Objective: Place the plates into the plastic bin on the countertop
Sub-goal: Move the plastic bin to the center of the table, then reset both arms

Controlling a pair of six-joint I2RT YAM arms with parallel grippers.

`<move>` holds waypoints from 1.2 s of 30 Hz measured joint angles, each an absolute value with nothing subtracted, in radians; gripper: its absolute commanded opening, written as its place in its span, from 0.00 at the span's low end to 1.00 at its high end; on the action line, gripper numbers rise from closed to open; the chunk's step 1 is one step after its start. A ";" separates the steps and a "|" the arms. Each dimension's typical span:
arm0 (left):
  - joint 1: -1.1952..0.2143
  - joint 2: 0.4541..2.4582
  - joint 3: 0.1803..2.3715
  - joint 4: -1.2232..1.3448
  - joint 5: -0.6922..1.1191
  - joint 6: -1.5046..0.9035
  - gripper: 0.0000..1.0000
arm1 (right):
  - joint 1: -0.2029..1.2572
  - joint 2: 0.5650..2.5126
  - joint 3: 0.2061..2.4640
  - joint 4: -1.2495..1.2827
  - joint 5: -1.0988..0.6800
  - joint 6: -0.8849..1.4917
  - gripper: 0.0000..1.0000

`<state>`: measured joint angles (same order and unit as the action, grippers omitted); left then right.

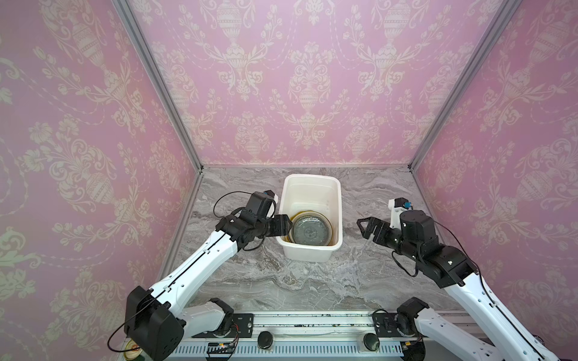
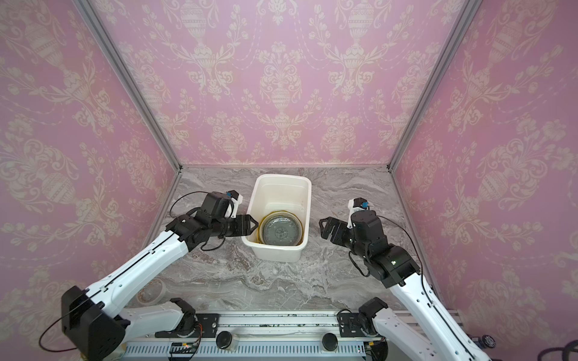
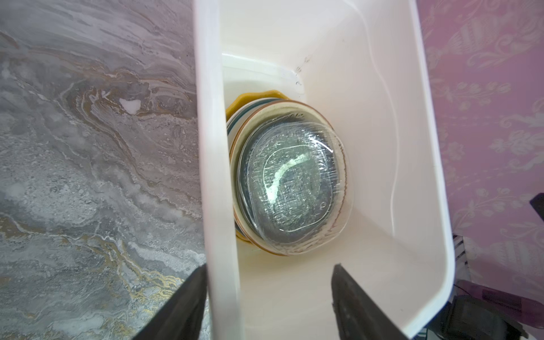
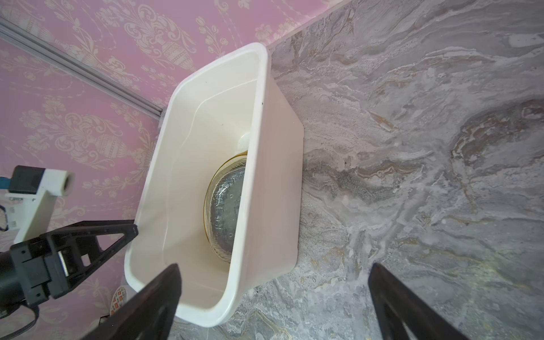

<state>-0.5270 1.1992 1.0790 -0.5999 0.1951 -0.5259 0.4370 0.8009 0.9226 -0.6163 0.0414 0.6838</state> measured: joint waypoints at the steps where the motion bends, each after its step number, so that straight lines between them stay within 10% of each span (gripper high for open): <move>1: -0.527 1.189 1.101 -0.599 0.175 -0.498 0.95 | 0.427 0.813 0.928 -0.607 0.045 0.671 1.00; 15: -0.031 1.152 0.829 -0.094 -0.197 -0.277 0.99 | 0.140 0.947 0.721 -0.085 0.226 0.315 1.00; 36: -0.007 1.561 0.459 0.686 -0.258 -0.078 0.99 | 0.087 1.342 0.276 0.785 0.260 0.063 1.00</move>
<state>-0.0071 1.5608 0.4591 0.6857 -0.2584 -0.0780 0.0872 1.3422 0.2760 0.7853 0.2596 0.0628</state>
